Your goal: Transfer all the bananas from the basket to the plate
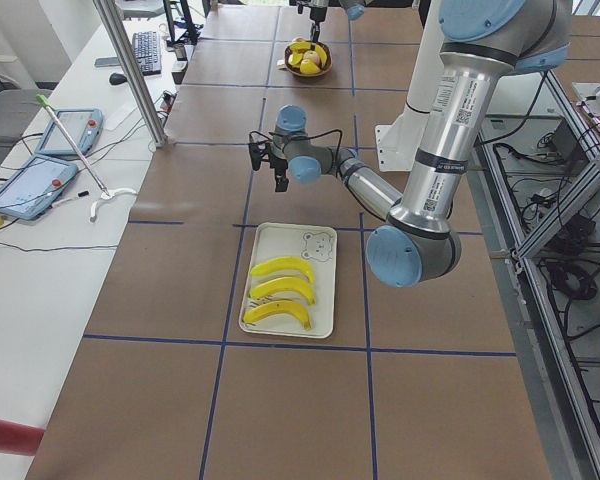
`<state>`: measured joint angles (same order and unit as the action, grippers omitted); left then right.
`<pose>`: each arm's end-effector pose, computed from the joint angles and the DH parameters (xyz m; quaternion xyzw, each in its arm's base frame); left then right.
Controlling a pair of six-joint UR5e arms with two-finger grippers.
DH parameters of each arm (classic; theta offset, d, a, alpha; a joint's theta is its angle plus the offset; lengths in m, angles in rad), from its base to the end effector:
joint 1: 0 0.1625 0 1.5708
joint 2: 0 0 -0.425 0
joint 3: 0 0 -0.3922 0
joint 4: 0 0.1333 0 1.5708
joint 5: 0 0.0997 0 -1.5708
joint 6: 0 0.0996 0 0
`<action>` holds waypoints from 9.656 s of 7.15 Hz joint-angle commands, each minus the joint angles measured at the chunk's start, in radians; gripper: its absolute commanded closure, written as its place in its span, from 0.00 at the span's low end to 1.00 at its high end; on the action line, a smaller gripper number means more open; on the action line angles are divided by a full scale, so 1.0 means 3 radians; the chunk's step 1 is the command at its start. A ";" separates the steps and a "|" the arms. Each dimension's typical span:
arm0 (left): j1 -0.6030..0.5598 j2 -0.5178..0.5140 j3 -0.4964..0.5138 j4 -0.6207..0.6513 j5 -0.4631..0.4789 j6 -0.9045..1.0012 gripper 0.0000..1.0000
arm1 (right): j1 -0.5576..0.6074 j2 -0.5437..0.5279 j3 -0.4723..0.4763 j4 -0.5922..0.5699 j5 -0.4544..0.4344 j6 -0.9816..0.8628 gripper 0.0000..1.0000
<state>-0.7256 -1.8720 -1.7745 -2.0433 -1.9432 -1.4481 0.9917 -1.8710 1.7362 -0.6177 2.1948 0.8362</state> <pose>0.3860 -0.4721 0.3479 0.0409 0.4878 -0.1746 0.8544 -0.1506 -0.3676 0.6037 0.1046 -0.4601 -0.0092 0.8816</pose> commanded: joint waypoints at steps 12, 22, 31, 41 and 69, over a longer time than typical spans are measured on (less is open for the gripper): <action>0.0005 -0.0443 -0.0027 -0.0913 -0.0022 -0.1128 0.00 | -0.0886 0.2205 0.0231 -0.0643 -0.0350 0.1211 0.99; 0.0342 -0.1113 0.0316 -0.0920 0.0116 -0.1283 0.00 | -0.1485 0.2796 0.0343 -0.1203 -0.0883 0.1217 0.99; 0.0419 -0.1093 0.0316 -0.0946 0.0106 -0.1166 1.00 | -0.1480 0.2750 0.0374 -0.1224 -0.0894 0.1217 0.01; -0.0337 -0.0221 0.0357 -0.0849 -0.0589 -0.0646 1.00 | -0.1215 0.2372 0.1100 -0.1986 -0.0858 0.1211 0.00; -0.2541 0.1115 0.0260 0.1335 -0.1443 0.4188 0.00 | 0.1669 0.1287 -0.0187 -0.3106 0.0600 -0.2721 0.00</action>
<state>-1.4852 -1.5662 -1.6985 -1.6382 -2.3717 -0.1924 1.4873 -1.4696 1.7121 -1.5552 2.4089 0.0246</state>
